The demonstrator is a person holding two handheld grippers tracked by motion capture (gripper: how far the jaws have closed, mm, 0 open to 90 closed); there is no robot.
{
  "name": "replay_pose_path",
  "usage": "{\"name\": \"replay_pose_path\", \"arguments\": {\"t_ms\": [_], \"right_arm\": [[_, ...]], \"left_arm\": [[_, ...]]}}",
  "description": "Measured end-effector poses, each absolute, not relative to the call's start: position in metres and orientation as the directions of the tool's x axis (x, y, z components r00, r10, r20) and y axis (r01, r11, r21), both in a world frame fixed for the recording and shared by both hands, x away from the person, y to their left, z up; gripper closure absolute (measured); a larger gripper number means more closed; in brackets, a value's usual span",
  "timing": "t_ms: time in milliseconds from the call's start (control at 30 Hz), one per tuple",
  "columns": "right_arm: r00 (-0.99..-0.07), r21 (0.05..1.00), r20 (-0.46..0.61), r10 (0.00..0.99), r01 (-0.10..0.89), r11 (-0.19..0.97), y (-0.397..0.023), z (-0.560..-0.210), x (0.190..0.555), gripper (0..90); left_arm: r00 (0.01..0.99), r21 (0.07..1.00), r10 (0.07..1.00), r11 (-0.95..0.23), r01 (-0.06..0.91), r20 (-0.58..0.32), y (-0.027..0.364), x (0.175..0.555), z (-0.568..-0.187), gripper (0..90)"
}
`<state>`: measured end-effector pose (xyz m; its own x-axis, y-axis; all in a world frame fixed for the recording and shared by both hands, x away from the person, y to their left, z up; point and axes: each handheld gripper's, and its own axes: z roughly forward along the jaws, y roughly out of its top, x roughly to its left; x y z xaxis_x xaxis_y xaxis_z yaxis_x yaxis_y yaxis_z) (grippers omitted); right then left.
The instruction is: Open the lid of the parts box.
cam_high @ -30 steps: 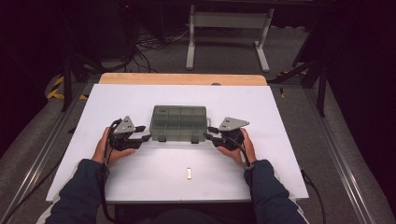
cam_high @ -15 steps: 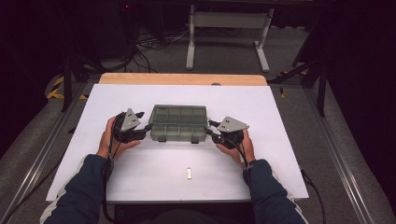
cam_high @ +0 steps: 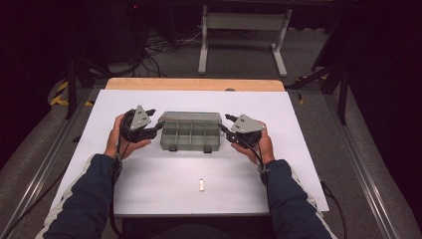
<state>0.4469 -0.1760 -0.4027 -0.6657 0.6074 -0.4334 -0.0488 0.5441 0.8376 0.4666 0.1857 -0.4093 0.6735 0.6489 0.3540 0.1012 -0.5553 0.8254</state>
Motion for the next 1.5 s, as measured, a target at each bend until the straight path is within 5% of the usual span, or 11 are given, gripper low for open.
{"name": "replay_pose_path", "arguments": {"t_ms": [800, 1500], "right_arm": [[-0.711, 0.905, -0.251, 0.656, 0.068, 0.42, -0.179, -0.374, 0.499, 75.9], [-0.647, 0.941, -0.113, 0.754, 0.174, 0.29, -0.17, -0.401, 0.534, 82.5]], "left_arm": [[0.695, 0.858, 0.668, -0.492, 0.143, 0.267, 0.185, 0.508, -0.388, 67.4], [0.673, 0.888, 0.733, -0.371, 0.272, 0.1, 0.171, 0.544, -0.42, 68.0]]}}
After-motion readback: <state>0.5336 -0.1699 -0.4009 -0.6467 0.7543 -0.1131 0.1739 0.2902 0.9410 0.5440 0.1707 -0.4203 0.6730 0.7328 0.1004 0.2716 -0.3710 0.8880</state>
